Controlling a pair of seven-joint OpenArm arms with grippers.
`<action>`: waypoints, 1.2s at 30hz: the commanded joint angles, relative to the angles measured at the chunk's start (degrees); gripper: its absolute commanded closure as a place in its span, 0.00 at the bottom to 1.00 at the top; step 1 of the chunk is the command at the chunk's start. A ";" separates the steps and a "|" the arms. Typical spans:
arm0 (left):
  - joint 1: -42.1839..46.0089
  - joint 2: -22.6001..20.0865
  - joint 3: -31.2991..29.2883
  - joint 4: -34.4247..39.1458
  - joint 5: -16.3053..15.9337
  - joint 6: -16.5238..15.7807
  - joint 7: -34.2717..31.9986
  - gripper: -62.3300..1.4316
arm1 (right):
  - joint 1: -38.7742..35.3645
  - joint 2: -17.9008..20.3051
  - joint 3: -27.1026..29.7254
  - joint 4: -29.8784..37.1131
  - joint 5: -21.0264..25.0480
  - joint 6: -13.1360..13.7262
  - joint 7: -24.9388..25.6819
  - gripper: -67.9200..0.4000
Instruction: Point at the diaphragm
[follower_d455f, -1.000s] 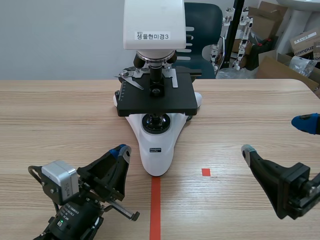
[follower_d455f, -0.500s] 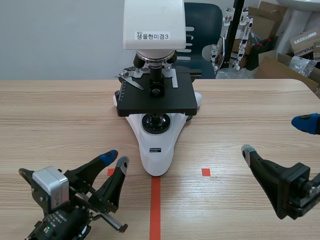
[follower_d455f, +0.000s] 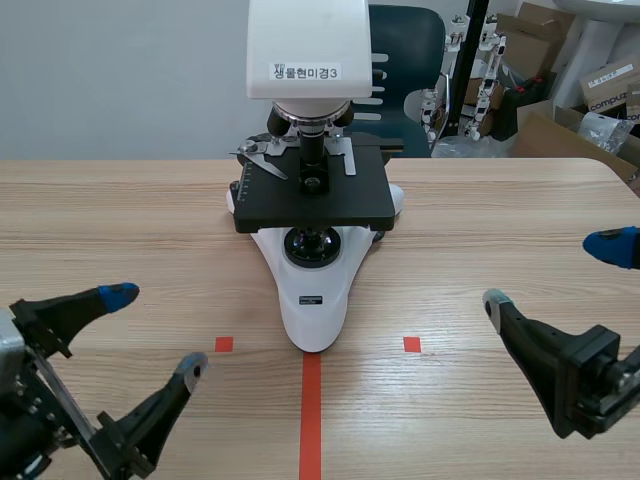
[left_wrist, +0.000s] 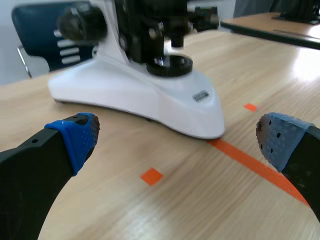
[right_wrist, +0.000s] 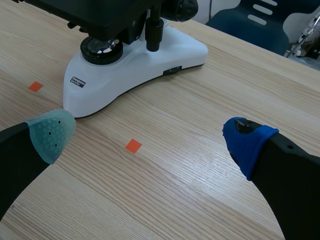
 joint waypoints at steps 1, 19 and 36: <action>1.16 -3.23 -0.28 3.87 -2.47 -0.13 -0.90 0.00 | 0.63 0.31 0.31 0.59 0.22 0.04 0.87 0.00; 9.81 -20.26 -0.59 32.48 -10.36 2.69 12.87 0.00 | 0.63 0.31 0.31 0.59 0.22 0.04 0.92 0.00; 16.37 -4.63 -13.35 44.83 1.20 3.08 27.80 0.00 | 0.63 0.31 0.31 0.59 0.22 0.04 0.90 0.00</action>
